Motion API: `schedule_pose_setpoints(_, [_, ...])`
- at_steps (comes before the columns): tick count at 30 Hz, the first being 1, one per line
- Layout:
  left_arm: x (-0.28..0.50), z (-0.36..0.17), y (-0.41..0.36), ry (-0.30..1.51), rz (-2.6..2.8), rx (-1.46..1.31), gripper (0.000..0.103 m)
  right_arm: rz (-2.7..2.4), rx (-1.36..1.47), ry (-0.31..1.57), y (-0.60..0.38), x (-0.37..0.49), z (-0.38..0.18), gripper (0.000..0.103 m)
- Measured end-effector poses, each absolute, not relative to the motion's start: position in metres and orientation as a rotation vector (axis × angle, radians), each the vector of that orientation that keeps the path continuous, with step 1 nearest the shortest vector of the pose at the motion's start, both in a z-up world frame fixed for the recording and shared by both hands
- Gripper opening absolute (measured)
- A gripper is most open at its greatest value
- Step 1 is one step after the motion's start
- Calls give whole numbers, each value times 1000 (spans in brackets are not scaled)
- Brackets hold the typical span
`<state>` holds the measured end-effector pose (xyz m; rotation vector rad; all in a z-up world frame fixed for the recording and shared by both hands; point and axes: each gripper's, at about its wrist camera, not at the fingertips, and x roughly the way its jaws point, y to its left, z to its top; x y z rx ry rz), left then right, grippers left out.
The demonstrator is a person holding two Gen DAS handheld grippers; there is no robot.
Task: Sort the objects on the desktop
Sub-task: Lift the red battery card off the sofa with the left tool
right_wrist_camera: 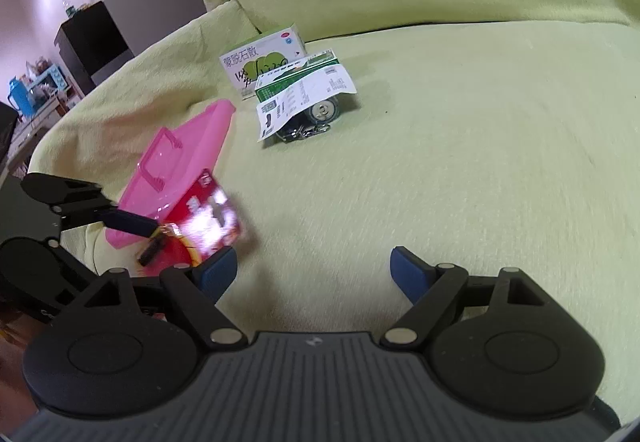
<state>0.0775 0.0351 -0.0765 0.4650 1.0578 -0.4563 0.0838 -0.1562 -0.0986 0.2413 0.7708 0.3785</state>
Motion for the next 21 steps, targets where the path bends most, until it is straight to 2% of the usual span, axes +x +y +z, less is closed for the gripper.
schedule_pose_setpoints(3, [89, -90, 39, 1057, -410, 446, 82, 389, 216, 772, -153, 82, -98, 82])
schedule_pose_setpoints(21, [37, -70, 62, 988, -242, 343, 82, 395, 168, 790, -143, 83, -101, 82])
